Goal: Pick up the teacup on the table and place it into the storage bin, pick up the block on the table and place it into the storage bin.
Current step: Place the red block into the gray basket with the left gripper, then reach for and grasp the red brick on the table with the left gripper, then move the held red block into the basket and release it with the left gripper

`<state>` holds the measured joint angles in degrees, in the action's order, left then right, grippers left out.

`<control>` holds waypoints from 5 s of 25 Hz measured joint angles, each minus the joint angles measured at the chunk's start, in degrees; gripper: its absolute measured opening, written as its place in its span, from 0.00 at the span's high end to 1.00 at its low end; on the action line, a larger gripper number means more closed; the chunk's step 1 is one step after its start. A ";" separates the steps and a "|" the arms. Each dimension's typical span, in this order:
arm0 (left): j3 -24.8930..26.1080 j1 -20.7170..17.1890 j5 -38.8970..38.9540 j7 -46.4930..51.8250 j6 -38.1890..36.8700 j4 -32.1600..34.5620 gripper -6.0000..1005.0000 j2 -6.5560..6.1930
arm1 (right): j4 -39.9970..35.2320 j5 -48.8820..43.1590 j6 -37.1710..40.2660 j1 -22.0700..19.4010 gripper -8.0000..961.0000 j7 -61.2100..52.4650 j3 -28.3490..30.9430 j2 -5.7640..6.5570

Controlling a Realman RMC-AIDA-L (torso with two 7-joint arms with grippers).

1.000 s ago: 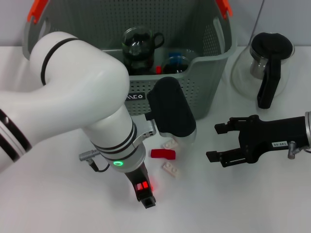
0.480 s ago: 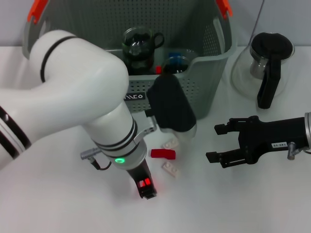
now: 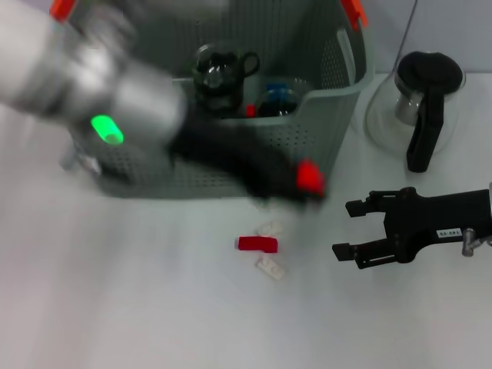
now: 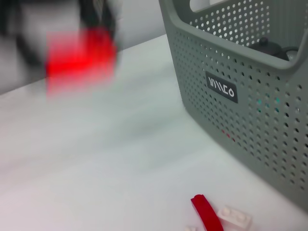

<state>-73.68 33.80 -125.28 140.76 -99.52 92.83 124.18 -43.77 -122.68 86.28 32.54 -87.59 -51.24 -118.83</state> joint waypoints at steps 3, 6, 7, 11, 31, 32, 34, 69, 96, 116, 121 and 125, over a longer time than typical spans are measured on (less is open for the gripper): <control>15.34 3.88 6.69 -3.59 1.97 -0.15 0.56 -1.63 | 0.00 -0.02 0.02 -0.03 0.05 -0.03 -0.07 -0.01; 17.95 7.53 3.30 -4.46 10.20 -6.36 0.55 -3.88 | 0.00 -0.02 0.05 -0.02 0.05 -0.09 -0.25 -0.11; 17.96 8.86 1.79 -4.45 13.39 -9.54 0.55 -4.71 | 0.00 -0.03 0.02 -0.03 0.05 -0.11 -0.26 -0.14; 17.65 13.42 -3.19 -4.81 23.56 -22.97 0.54 -6.72 | 0.00 -0.02 0.15 -0.02 0.05 -0.12 -0.38 -0.44; -2.00 0.16 -0.50 -15.02 -5.98 4.32 0.06 0.07 | -0.01 0.05 0.56 -0.69 0.05 -1.67 1.35 1.64; -5.19 -0.69 -1.46 -14.92 -5.28 4.34 0.05 0.06 | 0.00 0.06 0.56 -0.78 0.05 -1.78 1.65 1.67; -10.42 -1.52 -5.24 -14.92 -3.60 2.99 0.05 0.22 | -0.01 0.01 0.56 -0.86 0.05 -2.00 2.04 1.70; -29.14 8.71 -28.24 -11.57 33.26 -31.82 0.42 0.47 | 0.71 -0.02 -0.02 -2.49 0.05 -1.79 1.75 0.95; -30.00 12.09 -26.25 -6.46 30.73 -33.41 0.79 0.58 | 0.70 -0.01 0.07 -2.49 0.05 -1.69 1.76 0.99; 23.50 7.92 11.61 -11.40 4.47 -16.86 0.81 -4.26 | 0.70 -0.02 0.80 -3.37 0.05 -2.32 2.73 1.72; 21.13 11.49 2.34 -11.15 20.94 -24.15 0.73 -6.02 | 0.64 -0.01 0.91 -2.95 0.05 -2.32 2.46 1.41; 20.71 12.51 -2.94 -10.97 27.06 -25.45 0.65 -5.17 | 0.70 -0.02 1.38 -2.59 0.05 -2.33 2.32 1.32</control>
<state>-52.97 46.31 -128.22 129.79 -72.46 67.38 119.01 -43.06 -122.70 87.66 29.96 -89.91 -48.92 -117.51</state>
